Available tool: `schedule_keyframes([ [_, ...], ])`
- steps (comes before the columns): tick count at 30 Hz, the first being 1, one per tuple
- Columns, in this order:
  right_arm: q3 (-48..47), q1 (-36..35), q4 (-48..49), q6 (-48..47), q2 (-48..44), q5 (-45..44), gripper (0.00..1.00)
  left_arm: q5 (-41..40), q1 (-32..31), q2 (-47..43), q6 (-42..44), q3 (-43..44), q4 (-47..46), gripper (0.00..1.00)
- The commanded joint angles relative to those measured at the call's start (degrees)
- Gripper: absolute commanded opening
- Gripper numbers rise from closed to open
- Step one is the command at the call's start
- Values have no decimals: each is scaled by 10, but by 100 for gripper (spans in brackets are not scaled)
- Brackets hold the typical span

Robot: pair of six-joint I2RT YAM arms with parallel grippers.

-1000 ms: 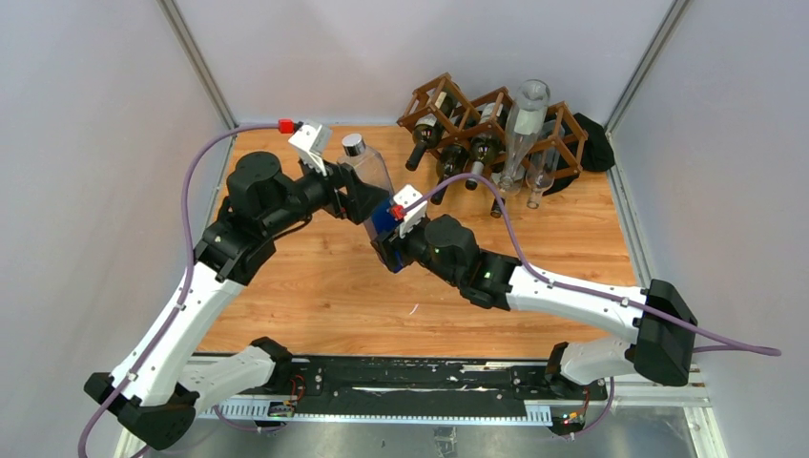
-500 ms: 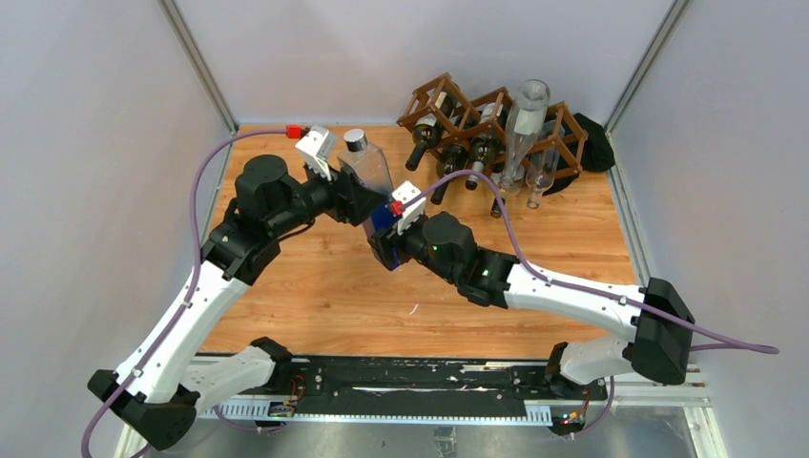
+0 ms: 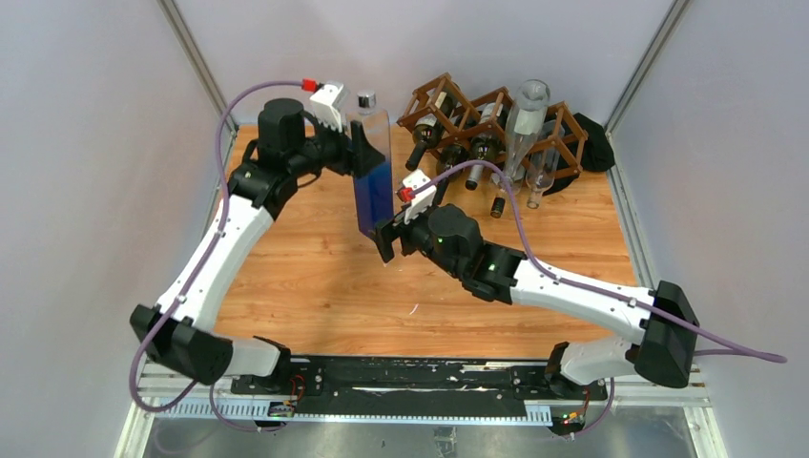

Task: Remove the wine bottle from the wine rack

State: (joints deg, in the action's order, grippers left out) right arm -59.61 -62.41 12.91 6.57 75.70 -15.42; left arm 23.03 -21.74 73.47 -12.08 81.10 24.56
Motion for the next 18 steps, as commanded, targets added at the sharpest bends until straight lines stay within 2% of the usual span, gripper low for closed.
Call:
schedule_keyframes([
  [1, -20, 34, -62, 38, -37, -6, 91, 22, 47, 57, 36, 96, -111, 0],
  [7, -60, 114, -151, 72, -60, 16, 93, 62, 74, 146, 46, 125, -198, 0],
  [12, -102, 195, -200, 102, -64, 34, 94, 46, 75, 217, 84, 153, -264, 0],
  [18, -116, 277, -213, 120, -64, 53, 94, 50, 90, 315, 118, 193, -331, 0],
])
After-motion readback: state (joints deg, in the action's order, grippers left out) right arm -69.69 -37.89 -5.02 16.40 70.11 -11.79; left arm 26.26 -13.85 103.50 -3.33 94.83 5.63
